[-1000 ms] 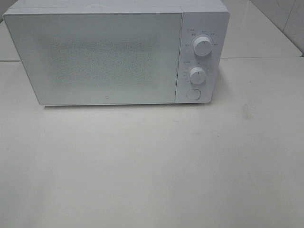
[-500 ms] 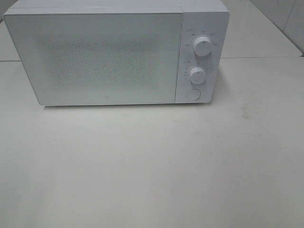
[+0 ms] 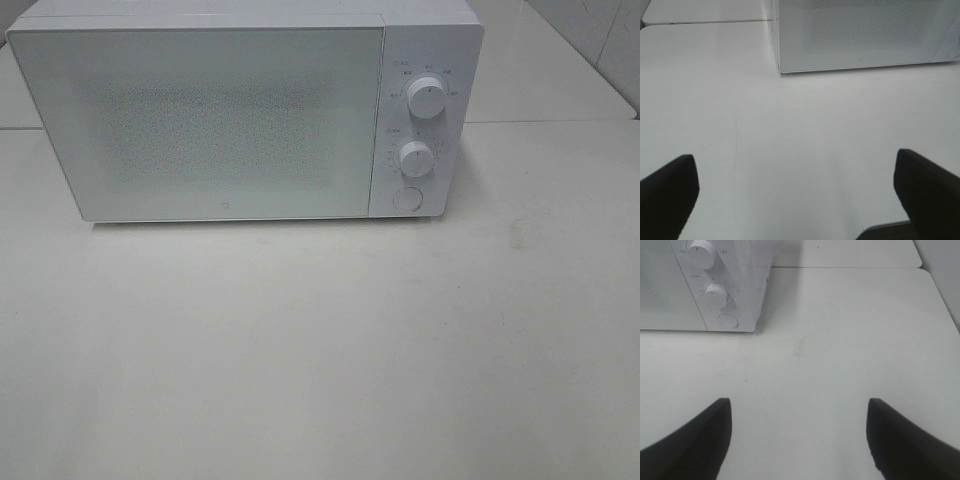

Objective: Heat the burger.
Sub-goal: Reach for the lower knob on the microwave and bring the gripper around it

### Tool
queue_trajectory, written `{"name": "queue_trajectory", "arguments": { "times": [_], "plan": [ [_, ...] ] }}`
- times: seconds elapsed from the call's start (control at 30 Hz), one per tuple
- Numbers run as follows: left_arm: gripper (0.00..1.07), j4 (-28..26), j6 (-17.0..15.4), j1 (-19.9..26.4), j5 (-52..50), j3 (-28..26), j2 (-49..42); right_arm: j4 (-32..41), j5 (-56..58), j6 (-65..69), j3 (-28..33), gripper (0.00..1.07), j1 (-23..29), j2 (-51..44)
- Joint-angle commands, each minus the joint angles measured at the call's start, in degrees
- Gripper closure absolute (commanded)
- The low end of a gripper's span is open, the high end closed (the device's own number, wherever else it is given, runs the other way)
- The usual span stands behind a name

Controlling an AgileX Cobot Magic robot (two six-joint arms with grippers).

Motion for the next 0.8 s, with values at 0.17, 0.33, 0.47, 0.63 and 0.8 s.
{"name": "queue_trajectory", "arguments": {
  "times": [0.17, 0.33, 0.47, 0.63, 0.8],
  "plan": [
    [0.09, -0.52, -0.46, 0.17, -0.11, 0.23, -0.86, -0.69, -10.71, -1.03, -0.34, 0.34, -0.29, 8.54],
    [0.09, -0.52, -0.46, 0.17, -0.11, 0.23, -0.86, -0.11, -17.76, -1.26, -0.17, 0.34, -0.29, 13.75],
    [0.09, -0.52, -0.46, 0.17, -0.11, 0.23, -0.86, -0.06, -20.4, -1.03, -0.17, 0.34, -0.29, 16.67],
    [0.09, -0.52, -0.46, 0.17, -0.11, 0.23, -0.86, -0.06, -25.9, -1.03, -0.17, 0.34, -0.29, 21.37],
    [0.09, -0.52, -0.46, 0.17, -0.11, 0.23, -0.86, -0.11, -33.46, -1.09, -0.17, 0.34, -0.29, 24.92]
  ]
}}
